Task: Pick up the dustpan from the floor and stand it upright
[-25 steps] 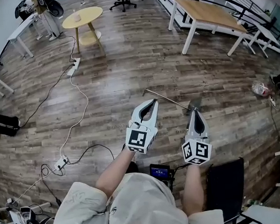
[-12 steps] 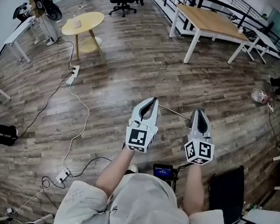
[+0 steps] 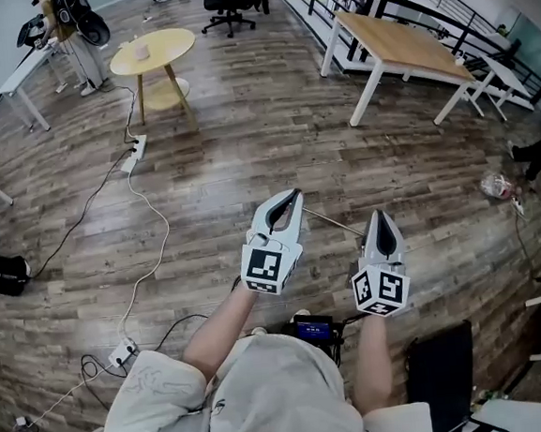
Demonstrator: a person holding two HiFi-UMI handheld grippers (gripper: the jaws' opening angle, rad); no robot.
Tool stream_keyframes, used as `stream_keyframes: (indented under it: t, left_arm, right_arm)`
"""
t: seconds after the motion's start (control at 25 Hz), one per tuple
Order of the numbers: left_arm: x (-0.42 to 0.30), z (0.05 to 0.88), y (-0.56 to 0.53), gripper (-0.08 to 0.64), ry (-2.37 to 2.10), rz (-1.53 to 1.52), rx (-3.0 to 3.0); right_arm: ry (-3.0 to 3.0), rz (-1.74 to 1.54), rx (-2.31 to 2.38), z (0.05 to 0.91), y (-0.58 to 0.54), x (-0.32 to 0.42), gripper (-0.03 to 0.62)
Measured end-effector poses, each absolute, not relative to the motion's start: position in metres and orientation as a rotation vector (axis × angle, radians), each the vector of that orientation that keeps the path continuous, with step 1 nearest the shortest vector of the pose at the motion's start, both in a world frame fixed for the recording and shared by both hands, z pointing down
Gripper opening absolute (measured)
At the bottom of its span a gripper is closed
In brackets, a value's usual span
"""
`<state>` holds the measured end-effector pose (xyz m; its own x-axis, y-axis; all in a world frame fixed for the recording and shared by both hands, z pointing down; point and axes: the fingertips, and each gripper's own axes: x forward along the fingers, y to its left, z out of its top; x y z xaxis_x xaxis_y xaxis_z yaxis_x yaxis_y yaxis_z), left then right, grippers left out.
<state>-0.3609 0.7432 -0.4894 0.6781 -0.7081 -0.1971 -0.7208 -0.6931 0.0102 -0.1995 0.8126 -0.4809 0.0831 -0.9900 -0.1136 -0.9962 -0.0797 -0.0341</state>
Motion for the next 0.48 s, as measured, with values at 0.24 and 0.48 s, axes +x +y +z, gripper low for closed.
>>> stream_keyframes:
  t: [0.24, 0.48]
  left_arm:
    - [-0.297, -0.474, 0.657, 0.020, 1.197, 0.269, -2.814]
    - [-0.179, -0.480, 0.545, 0.020, 1.194, 0.244, -2.841]
  right_arm:
    - [2.045, 0.051, -2.231, -0.463, 0.722, -0.135, 0.006]
    - [2.037, 0.039, -2.221, -0.470, 0.612, -0.018, 0.006]
